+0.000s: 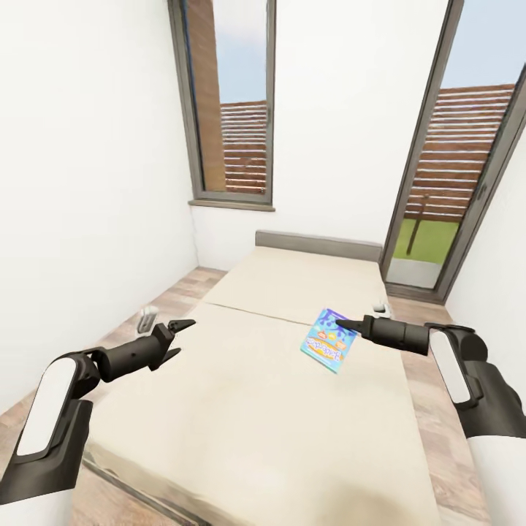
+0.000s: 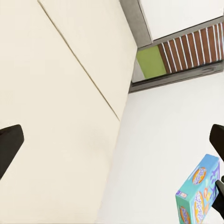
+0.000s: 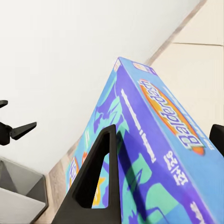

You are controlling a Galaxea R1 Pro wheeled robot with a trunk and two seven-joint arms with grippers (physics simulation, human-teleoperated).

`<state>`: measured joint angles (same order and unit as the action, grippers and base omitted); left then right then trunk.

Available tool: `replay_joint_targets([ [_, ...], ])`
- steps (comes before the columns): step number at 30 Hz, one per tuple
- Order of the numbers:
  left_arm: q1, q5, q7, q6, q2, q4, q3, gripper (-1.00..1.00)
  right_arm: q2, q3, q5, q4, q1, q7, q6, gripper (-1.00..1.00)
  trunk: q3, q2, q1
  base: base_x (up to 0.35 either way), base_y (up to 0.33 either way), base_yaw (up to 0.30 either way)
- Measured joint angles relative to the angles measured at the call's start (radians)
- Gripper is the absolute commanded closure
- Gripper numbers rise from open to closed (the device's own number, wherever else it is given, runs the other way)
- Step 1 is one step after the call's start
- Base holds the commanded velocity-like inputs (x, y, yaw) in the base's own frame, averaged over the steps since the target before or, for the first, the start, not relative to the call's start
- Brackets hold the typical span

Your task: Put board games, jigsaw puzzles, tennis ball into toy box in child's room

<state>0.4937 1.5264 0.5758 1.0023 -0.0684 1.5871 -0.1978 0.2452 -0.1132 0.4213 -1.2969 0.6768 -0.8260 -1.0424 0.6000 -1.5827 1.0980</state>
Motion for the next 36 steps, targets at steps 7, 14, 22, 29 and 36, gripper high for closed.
replay_joint_targets([
  [7,0.002,-0.001,0.001,0.0,-0.001,0.0,-0.001,-1.0,-0.001,0.004,-0.001,0.003,0.0,0.001,0.0,1.0,-0.022,0.049,-0.027,0.002,0.0,0.296],
  [14,0.002,-0.003,0.004,0.0,0.0,-0.004,0.0,-1.0,-0.001,0.008,-0.001,0.004,0.001,0.001,0.0,1.0,-0.044,0.098,-0.054,0.0,0.0,0.296],
  [22,0.002,-0.003,0.029,0.0,0.001,-0.004,0.0,-1.0,-0.004,0.012,-0.004,0.001,0.0,0.043,0.001,1.0,-0.069,0.154,-0.084,0.0,0.0,0.297],
  [29,0.002,-0.002,0.043,0.0,0.002,-0.005,0.0,-1.0,-0.004,0.013,-0.001,0.0,-0.001,0.076,0.001,1.0,-0.091,0.203,-0.111,0.0,0.0,0.297],
  [36,0.003,0.001,0.046,0.0,0.001,-0.006,-0.001,-1.0,-0.004,0.014,0.0,0.002,0.0,0.085,0.001,1.0,-0.113,0.252,-0.138,0.0,0.0,0.298],
])
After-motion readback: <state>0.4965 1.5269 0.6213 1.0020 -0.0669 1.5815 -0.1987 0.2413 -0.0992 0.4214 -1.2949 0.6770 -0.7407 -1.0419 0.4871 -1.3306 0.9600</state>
